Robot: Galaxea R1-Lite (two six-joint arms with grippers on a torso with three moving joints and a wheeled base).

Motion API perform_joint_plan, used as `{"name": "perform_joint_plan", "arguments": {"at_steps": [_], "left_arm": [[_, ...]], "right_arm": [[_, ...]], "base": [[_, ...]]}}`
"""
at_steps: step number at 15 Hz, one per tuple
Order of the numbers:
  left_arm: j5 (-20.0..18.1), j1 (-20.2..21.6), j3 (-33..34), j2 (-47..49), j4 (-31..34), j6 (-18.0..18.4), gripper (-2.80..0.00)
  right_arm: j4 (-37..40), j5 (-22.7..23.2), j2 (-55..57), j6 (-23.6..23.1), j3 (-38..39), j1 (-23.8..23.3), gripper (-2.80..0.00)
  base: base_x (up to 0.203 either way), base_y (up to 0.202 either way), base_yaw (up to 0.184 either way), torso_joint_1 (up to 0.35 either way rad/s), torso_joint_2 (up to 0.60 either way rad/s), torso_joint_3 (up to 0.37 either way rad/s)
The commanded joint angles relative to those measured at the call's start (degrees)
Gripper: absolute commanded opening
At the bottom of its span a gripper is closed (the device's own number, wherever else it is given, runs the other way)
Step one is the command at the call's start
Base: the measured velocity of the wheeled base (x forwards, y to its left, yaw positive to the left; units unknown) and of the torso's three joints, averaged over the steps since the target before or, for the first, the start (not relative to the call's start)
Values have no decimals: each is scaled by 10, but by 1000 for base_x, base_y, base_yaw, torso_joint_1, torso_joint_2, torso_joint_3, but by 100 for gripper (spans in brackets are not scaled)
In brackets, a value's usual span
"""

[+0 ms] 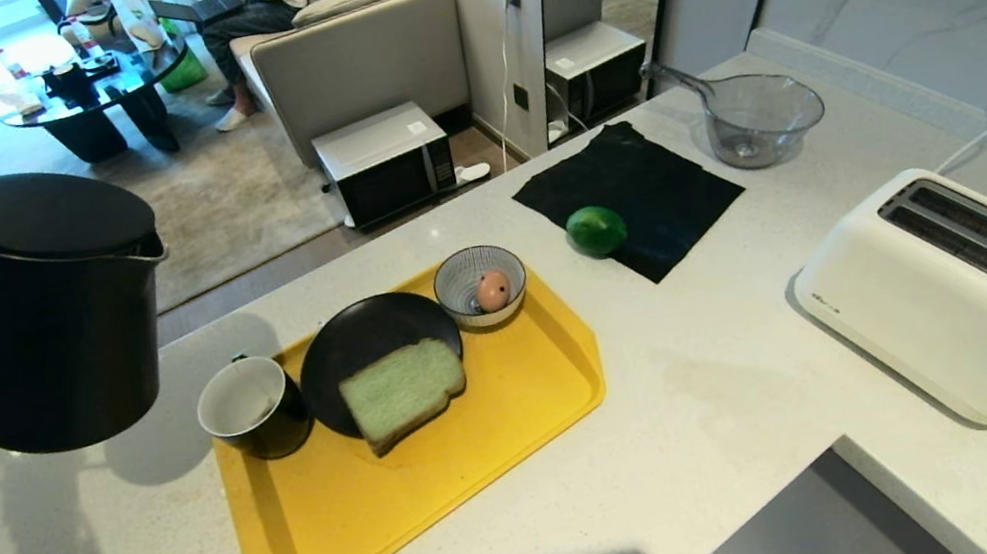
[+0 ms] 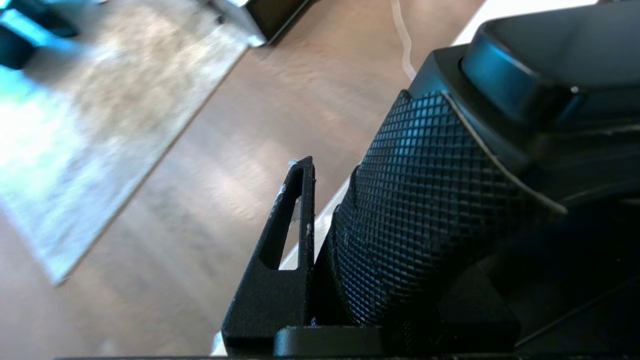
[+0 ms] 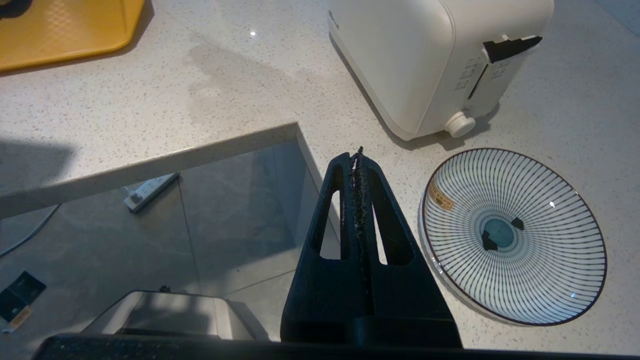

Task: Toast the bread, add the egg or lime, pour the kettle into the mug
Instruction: Pour water into a cup

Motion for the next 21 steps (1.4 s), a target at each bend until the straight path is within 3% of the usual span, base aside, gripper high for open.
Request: {"name": "perform_joint_plan", "arguments": {"at_steps": [1, 4, 10, 14, 19, 21], "left_arm": [[-1, 14, -4, 8, 2, 25, -280], [2, 25, -5, 8, 26, 98, -280], [35, 27, -4, 9, 30, 173, -280], [51, 24, -11, 14, 29, 181, -280], [78, 11, -21, 19, 29, 228, -280], [90, -4, -30, 23, 25, 229, -280]], "right_arm": [[0, 0, 0, 0, 0, 1, -280], [0, 0, 0, 0, 0, 0, -280], [0, 0, 0, 0, 0, 1, -280], [0, 0, 0, 0, 0, 1, -280], [0, 0, 0, 0, 0, 0, -280], [0, 0, 0, -1, 0, 0, -280]], "base": [[0, 0, 0, 0, 0, 0], [0, 0, 0, 0, 0, 0], [0, 0, 0, 0, 0, 0], [0, 0, 0, 0, 0, 0], [0, 0, 0, 0, 0, 0], [0, 0, 0, 0, 0, 0]]}}
